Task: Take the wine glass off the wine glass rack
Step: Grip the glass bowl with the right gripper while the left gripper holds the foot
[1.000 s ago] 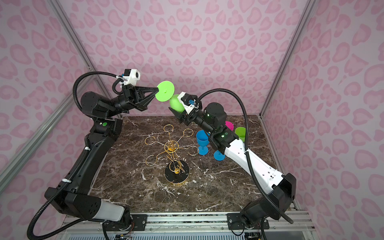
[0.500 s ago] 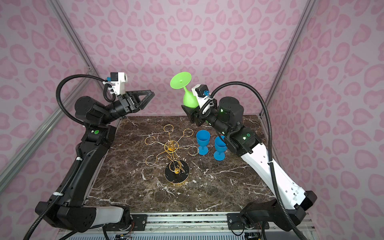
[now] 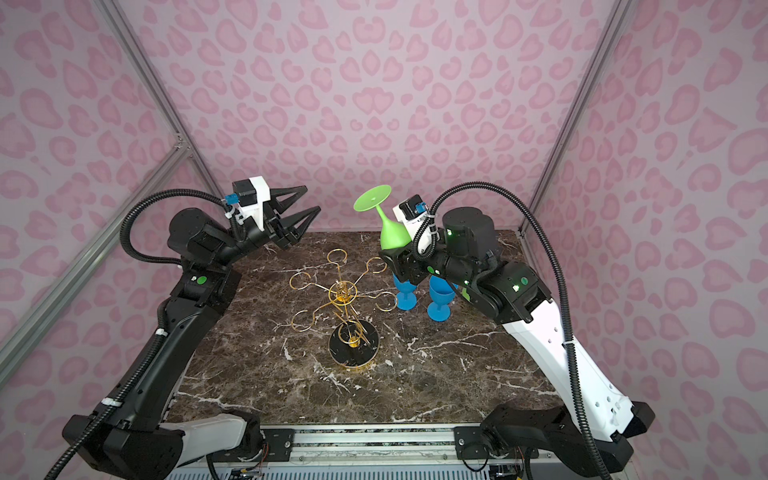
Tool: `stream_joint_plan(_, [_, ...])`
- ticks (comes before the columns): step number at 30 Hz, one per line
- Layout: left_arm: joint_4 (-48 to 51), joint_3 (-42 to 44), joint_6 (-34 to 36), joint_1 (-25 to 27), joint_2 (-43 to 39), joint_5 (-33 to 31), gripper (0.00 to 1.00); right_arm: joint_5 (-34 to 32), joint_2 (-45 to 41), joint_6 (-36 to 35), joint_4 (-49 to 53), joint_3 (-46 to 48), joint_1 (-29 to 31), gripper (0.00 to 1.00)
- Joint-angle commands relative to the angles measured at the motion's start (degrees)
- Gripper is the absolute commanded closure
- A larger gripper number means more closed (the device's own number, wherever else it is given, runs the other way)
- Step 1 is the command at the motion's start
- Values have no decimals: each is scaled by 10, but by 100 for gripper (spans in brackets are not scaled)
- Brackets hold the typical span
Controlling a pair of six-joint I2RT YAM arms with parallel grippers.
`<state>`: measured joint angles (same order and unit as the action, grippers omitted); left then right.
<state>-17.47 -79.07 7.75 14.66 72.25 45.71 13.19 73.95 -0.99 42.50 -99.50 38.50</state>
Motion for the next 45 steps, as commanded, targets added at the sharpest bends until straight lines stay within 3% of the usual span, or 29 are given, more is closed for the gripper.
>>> stream_joint_plan(1, [-17, 6, 154, 4, 3, 61, 45, 21, 11, 15, 6, -6, 0, 34])
stream_joint_plan(8, [-2, 10, 225, 19, 4, 76, 47, 67, 54, 27, 2, -33, 1, 36])
stream_joint_plan(17, [-18, 3, 243, 31, 14, 54, 49, 104, 80, 46, -17, -33, 12, 38])
stream_joint_plan(31, [-16, 8, 269, 43, 12, 47, 63, 114, 111, 61, -29, -32, 39, 40])
stream_joint_plan(35, [-17, 11, 271, 44, 9, 46, 71, 115, 113, 68, -38, -28, 40, 39])
stream_joint_plan(39, [-12, 11, 270, 46, 10, 48, 87, 117, 107, 76, -50, -17, 42, 35])
stream_joint_plan(42, [-13, 7, 254, 46, 11, 44, 96, 119, 97, 77, -60, -10, 41, 26])
stream_joint_plan(45, [-21, 4, 227, 46, 14, 27, 97, 117, 72, 81, -83, 7, 41, 17])
